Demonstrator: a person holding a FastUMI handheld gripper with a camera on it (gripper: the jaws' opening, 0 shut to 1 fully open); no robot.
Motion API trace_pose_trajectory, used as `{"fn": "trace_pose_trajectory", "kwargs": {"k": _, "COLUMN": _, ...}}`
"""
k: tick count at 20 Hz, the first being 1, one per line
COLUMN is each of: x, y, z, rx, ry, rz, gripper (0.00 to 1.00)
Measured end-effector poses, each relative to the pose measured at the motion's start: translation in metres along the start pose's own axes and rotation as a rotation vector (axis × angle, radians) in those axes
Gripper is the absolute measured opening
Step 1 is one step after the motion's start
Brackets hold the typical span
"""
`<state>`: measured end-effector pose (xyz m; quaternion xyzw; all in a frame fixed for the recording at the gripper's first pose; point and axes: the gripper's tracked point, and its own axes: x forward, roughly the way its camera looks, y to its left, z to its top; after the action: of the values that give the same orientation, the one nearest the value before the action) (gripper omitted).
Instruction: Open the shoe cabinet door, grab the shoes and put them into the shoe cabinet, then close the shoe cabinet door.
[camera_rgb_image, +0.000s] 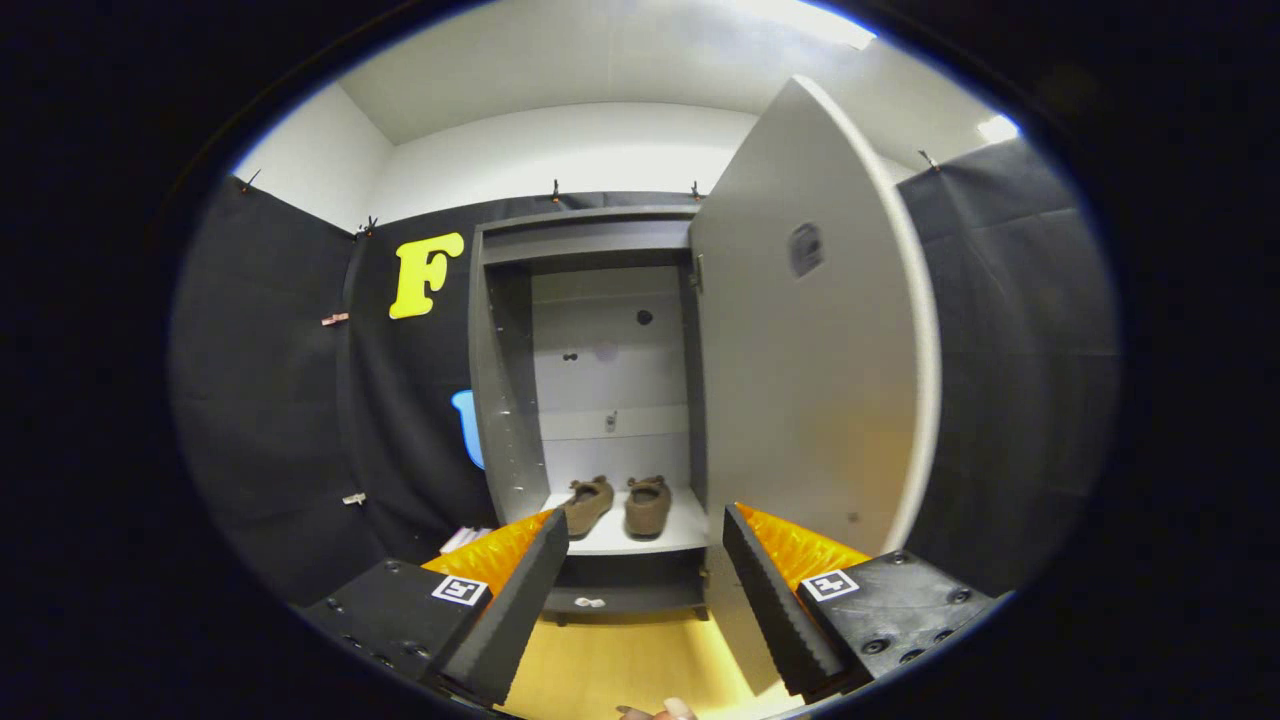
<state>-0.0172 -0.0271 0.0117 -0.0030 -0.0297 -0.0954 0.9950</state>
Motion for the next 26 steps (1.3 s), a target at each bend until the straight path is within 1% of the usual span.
{"fn": "trace_pose_trajectory", "kwargs": {"k": 3, "x": -0.024, "y": -0.048, "z": 0.012, "rx": -0.005, "ry": -0.024, "rz": -0.065, "gripper": 0.98}}
{"fn": "trace_pose_trajectory", "kwargs": {"k": 6, "x": -0.033, "y": -0.099, "z": 0.010, "rx": -0.001, "ry": -0.012, "rz": -0.116, "gripper": 0.98}}
{"fn": "trace_pose_trajectory", "kwargs": {"k": 8, "x": -0.031, "y": -0.127, "z": 0.006, "rx": 0.014, "ry": 0.004, "rz": -0.118, "gripper": 0.97}}
{"fn": "trace_pose_trajectory", "kwargs": {"k": 10, "x": -0.024, "y": -0.149, "z": 0.000, "rx": 0.031, "ry": 0.023, "rz": -0.103, "gripper": 0.97}}
{"fn": "trace_pose_trajectory", "kwargs": {"k": 12, "x": -0.008, "y": -0.163, "z": -0.004, "rx": 0.036, "ry": 0.037, "rz": -0.072, "gripper": 0.98}}
{"fn": "trace_pose_trajectory", "kwargs": {"k": 16, "x": 0.018, "y": -0.173, "z": -0.022, "rx": 0.019, "ry": 0.088, "rz": 0.027, "gripper": 0.98}}
{"fn": "trace_pose_trajectory", "kwargs": {"k": 18, "x": 0.029, "y": -0.167, "z": -0.027, "rx": 0.038, "ry": 0.111, "rz": 0.095, "gripper": 0.98}}
{"fn": "trace_pose_trajectory", "kwargs": {"k": 20, "x": 0.039, "y": -0.166, "z": -0.031, "rx": 0.056, "ry": 0.127, "rz": 0.134, "gripper": 0.98}}
{"fn": "trace_pose_trajectory", "kwargs": {"k": 23, "x": 0.041, "y": -0.154, "z": -0.041, "rx": 0.060, "ry": 0.153, "rz": 0.194, "gripper": 0.98}}
{"fn": "trace_pose_trajectory", "kwargs": {"k": 26, "x": 0.042, "y": -0.135, "z": -0.038, "rx": 0.044, "ry": 0.140, "rz": 0.253, "gripper": 0.98}}
